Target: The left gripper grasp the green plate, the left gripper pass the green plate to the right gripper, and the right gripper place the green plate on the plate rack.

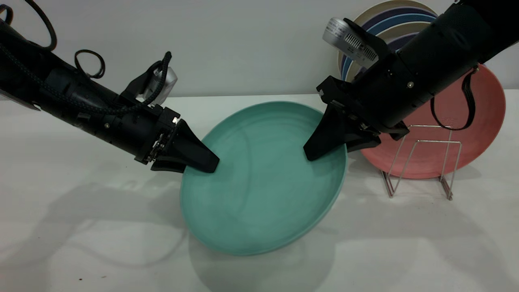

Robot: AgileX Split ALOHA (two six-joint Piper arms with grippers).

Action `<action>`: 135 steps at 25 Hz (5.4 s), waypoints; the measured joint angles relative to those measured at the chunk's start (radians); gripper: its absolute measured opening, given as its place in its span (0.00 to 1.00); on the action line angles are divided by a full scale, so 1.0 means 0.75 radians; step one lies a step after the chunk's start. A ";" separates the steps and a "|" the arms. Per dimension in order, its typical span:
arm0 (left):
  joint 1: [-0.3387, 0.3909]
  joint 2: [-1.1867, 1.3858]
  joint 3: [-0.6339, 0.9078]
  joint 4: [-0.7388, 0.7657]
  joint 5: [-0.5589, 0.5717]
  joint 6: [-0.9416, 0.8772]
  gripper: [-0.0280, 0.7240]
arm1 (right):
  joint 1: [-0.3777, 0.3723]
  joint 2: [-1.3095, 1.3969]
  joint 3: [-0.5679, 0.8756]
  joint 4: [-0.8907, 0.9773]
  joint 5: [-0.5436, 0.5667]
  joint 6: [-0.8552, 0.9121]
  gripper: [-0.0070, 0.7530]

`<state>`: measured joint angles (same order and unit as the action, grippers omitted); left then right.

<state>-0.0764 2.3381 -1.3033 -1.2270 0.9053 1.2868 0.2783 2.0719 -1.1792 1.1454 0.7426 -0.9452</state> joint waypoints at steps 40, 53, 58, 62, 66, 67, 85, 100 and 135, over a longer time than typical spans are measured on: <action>0.195 0.000 0.000 0.023 0.211 -0.074 0.82 | -0.112 -0.479 0.000 -0.466 -0.174 -1.101 0.10; 0.195 0.000 0.000 0.024 0.217 -0.081 0.82 | -0.360 -0.523 0.000 -0.528 -0.348 -1.128 0.10; 0.195 0.000 0.000 0.024 0.217 -0.095 0.82 | -0.391 -0.523 0.000 -0.528 -0.350 -1.186 0.10; 0.195 0.000 0.000 0.024 0.218 -0.103 0.82 | -0.395 -0.523 0.006 -0.528 -0.351 -1.214 0.10; 0.195 0.000 0.000 0.025 0.218 -0.105 0.82 | -0.395 -0.523 0.061 -0.527 -0.375 -1.249 0.10; 0.195 0.000 0.000 0.025 0.218 -0.105 0.82 | -0.395 -0.523 0.071 -0.527 -0.382 -1.264 0.10; 0.195 -0.001 0.000 0.025 0.223 -0.109 0.82 | -0.395 -0.473 0.078 -0.429 -0.391 -1.286 0.12; 0.195 -0.001 0.000 0.025 0.272 -0.109 0.82 | -0.396 -0.452 0.079 -0.416 -0.344 -1.270 0.53; 0.247 -1.509 0.010 1.132 0.349 -1.114 0.82 | -0.396 -1.606 0.168 -1.391 0.663 0.996 0.55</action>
<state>0.1086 1.2060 -1.2957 -0.3779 1.1673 0.4511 -0.0189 0.8670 -1.0533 0.1020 1.2399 -0.1985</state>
